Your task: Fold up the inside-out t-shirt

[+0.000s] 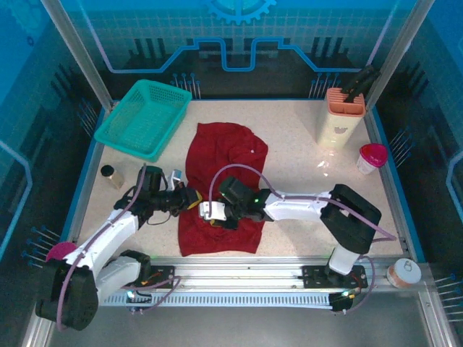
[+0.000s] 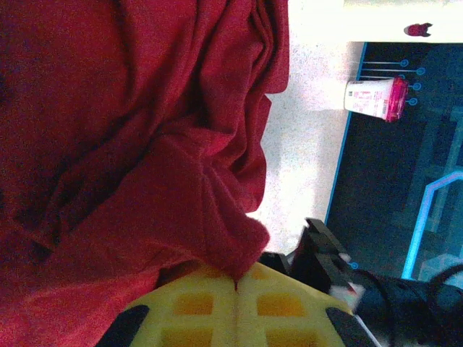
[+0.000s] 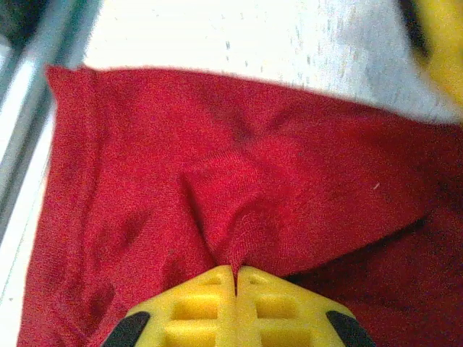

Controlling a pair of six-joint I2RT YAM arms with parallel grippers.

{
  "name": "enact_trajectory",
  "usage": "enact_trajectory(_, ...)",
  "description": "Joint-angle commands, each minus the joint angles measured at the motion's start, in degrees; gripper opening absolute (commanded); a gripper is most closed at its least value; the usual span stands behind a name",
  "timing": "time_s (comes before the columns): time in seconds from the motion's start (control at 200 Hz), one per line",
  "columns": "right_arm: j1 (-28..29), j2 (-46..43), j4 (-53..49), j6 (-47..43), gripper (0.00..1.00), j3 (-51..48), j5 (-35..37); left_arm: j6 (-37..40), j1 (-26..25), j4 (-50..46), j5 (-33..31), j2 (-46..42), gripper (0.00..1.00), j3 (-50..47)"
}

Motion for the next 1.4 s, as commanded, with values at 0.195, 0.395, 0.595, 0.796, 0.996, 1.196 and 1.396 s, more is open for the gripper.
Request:
enact_trajectory(0.195,4.82,-8.48,-5.63,-26.18,0.0,2.84,10.06,-4.13,0.34,4.78,0.09,2.53,0.0,-1.6)
enact_trajectory(0.395,15.79,-4.47,10.26,-50.67,0.02,-1.8,35.72,-6.31,0.43,9.17,-0.93,4.92,0.0,-3.28)
enact_trajectory(0.595,22.26,-4.36,16.47,-57.01,0.05,-6.71,30.31,-6.14,0.52,10.67,-1.22,8.36,0.0,-2.49)
enact_trajectory(0.796,23.01,-1.77,15.32,-38.24,0.27,-9.11,18.82,-5.09,0.95,9.35,-2.08,7.22,0.0,-2.53)
enact_trajectory(0.996,10.73,-15.34,22.81,3.82,0.44,-16.44,-6.95,-3.44,1.75,2.23,-2.74,1.51,0.27,-4.85)
enact_trajectory(1.196,5.55,-20.31,25.81,18.18,0.5,-23.82,-1.87,-1.28,0.82,-10.56,-3.55,-5.33,0.48,-3.11)
enact_trajectory(1.396,7.5,-14.16,22.09,21.32,0.49,-19.82,4.93,-1.61,-8.41,-18.2,-12.17,-8.13,0.49,-2.09)
